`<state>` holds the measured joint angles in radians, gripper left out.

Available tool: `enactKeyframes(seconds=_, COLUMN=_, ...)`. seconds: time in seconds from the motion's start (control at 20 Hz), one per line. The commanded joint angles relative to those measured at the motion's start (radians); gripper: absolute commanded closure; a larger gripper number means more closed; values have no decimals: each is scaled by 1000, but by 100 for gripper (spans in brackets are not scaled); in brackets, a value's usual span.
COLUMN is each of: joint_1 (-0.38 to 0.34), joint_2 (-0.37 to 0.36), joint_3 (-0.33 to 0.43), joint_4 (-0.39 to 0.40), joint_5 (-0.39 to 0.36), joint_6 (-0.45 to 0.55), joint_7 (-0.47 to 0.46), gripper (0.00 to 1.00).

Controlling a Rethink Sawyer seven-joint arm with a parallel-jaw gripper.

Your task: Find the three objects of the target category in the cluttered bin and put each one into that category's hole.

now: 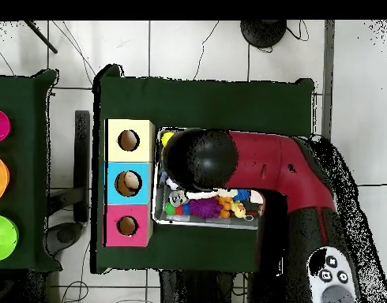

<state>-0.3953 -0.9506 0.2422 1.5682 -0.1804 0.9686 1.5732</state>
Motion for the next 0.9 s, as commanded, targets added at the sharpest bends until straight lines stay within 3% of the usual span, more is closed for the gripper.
enactKeyframes(seconds=0.05, joint_1=-60, joint_2=137, joint_3=83, joint_4=3, joint_5=-123, joint_6=-139, joint_7=-175, gripper=0)
enactKeyframes(seconds=0.45, joint_1=-128, joint_2=240, joint_3=145, joint_4=-76, joint_5=-172, joint_6=-138, joint_7=-247, gripper=0)
enactKeyframes(seconds=0.9, joint_1=-207, joint_2=237, joint_3=200, joint_4=37, joint_5=-227, joint_6=-248, joint_7=-205, gripper=0)
